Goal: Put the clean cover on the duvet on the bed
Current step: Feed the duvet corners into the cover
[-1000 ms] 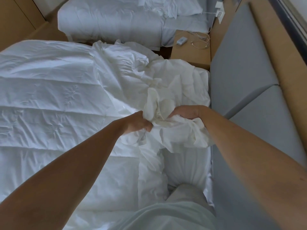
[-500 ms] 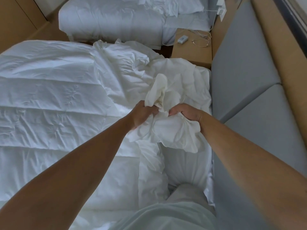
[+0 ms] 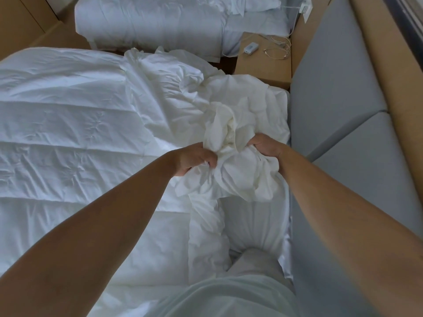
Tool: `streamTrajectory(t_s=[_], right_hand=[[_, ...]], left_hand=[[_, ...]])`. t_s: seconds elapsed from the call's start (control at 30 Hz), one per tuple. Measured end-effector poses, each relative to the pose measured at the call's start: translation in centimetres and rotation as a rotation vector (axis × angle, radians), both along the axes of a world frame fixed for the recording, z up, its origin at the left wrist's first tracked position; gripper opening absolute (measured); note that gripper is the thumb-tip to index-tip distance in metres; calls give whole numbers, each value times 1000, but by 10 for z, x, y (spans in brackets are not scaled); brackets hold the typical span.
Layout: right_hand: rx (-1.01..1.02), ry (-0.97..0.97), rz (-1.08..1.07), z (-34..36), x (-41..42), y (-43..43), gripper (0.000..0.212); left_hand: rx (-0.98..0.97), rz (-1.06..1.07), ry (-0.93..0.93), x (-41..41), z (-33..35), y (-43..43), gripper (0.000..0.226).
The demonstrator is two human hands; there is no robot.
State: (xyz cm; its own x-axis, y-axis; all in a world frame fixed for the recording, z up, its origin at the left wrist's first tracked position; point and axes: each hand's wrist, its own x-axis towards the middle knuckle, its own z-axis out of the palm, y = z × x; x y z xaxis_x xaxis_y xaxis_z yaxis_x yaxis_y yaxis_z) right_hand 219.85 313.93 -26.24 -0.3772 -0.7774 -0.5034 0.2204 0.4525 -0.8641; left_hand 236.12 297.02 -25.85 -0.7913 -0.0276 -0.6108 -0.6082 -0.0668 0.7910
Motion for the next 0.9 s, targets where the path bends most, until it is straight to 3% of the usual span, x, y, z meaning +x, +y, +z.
streamTrajectory(t_s=[0.07,0.17,0.3,0.4,0.53,0.67,0.8,0.9], right_hand=[[-20,-112,95,5,5,4,10],[-10,-169,240,6,10,4,42],[85,-28,402,10,18,-2,46],[254,201,434,10,18,-6,51],[297,295,340,15,7,-3,46],[174,299,155,20,-4,-4,35],[168,392,72,17,-7,-12,12],[233,491,76,11,-9,-12,25]], left_hand=[[76,144,55,-1,-5,-1,62],[151,207,139,-5,-10,-3,60],[158,275,178,-8,-13,-5,24],[140,281,178,-8,-16,-2,21],[82,261,65,-7,-15,-7,28],[21,-23,-85,-5,-7,-5,12],[-29,-178,-106,-10,-8,5,44],[-37,-251,-111,-12,-6,6,62]])
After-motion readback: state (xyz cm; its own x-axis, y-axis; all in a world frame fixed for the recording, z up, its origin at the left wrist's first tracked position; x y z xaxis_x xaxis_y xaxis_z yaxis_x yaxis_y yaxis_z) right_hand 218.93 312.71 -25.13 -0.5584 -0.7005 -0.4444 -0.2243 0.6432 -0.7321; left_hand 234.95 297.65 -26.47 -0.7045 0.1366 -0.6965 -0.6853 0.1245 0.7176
